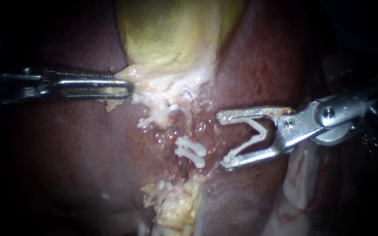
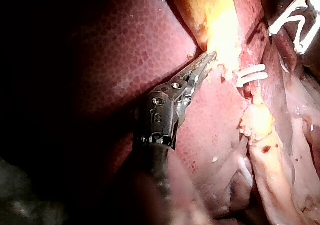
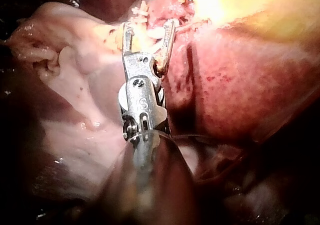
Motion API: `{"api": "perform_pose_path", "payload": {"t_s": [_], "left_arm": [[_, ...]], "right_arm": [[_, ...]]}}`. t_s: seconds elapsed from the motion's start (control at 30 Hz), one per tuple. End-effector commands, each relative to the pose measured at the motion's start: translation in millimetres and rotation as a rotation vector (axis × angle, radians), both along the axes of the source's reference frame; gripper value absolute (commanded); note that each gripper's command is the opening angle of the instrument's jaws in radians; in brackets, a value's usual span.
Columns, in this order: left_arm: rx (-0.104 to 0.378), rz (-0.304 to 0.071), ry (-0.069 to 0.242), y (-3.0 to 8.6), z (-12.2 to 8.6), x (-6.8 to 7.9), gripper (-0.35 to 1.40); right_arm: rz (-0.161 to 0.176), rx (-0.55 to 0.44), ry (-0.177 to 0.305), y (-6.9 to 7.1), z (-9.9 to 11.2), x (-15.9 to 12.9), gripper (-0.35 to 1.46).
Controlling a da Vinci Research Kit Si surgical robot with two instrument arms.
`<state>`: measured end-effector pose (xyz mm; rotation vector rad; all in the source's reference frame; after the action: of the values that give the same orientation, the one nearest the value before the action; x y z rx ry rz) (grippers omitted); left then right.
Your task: Clipping third clip right tube
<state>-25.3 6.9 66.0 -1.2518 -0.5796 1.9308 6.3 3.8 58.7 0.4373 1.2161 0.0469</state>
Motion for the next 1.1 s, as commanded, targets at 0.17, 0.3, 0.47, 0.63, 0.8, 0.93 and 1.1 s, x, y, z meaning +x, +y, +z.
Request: {"api": "perform_pose_path", "payload": {"t_s": [0.17, 0.3, 0.47, 0.63, 0.8, 0.93, 1.1], "left_arm": [[0.007, -0.003, -0.001, 0.7, -2.5, 2.5, -0.35], [0.016, -0.036, -0.007, 1.9, -5.9, 4.4, -0.35], [0.004, -0.039, -0.015, 2.3, -7.7, 4.4, -0.35], [0.004, -0.039, -0.015, 2.2, -7.7, 4.4, -0.35], [0.004, -0.040, -0.015, 2.2, -7.7, 4.4, -0.35], [0.004, -0.040, -0.014, 2.1, -7.8, 4.3, -0.35], [0.004, -0.041, -0.014, 2.1, -7.9, 4.3, -0.35]], "right_arm": [[0.000, 0.001, 0.000, 0.0, 0.0, 0.0, 0.50], [0.000, 0.001, 0.000, 0.0, 0.0, 0.0, 0.50], [0.006, 0.011, -0.005, 0.1, 0.1, 0.5, 0.50], [0.048, 0.113, -0.030, 0.1, 1.3, 1.9, 0.49], [0.092, 0.209, -0.050, 0.0, 4.0, 3.5, 0.49], [0.115, 0.253, -0.056, 0.1, 6.0, 4.5, 0.49], [0.160, 0.321, -0.026, 0.7, 7.7, 6.0, 0.49]]}}
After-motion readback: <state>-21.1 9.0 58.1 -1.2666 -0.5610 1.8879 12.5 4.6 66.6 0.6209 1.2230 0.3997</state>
